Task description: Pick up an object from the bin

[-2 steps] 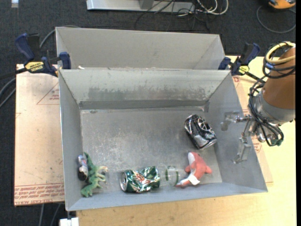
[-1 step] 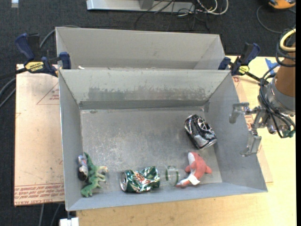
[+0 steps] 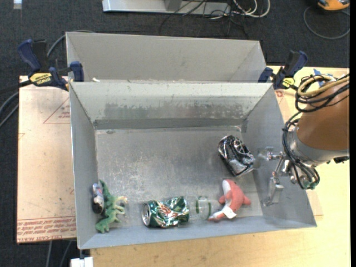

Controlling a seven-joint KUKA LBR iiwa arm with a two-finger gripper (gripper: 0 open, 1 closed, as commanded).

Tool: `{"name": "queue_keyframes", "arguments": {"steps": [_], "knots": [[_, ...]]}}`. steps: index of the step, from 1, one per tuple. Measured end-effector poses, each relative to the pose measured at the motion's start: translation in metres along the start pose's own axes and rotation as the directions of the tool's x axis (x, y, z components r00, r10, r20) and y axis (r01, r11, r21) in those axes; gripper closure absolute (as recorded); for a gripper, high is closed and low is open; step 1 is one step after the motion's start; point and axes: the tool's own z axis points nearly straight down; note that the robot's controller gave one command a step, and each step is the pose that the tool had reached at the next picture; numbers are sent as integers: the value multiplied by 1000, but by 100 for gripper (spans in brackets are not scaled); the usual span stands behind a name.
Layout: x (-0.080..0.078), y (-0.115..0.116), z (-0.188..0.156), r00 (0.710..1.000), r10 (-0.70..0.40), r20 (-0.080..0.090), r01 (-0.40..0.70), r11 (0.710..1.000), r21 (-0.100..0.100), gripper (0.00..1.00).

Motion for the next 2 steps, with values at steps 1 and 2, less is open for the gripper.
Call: {"name": "queue_keyframes", "arguments": {"steps": [1, 2], "knots": [[-2, 3, 33, 996, 86, -4, -86, 996, -1, 0], [7, 27, 73, 1000, 8, -4, -8, 1000, -2, 0]]}}
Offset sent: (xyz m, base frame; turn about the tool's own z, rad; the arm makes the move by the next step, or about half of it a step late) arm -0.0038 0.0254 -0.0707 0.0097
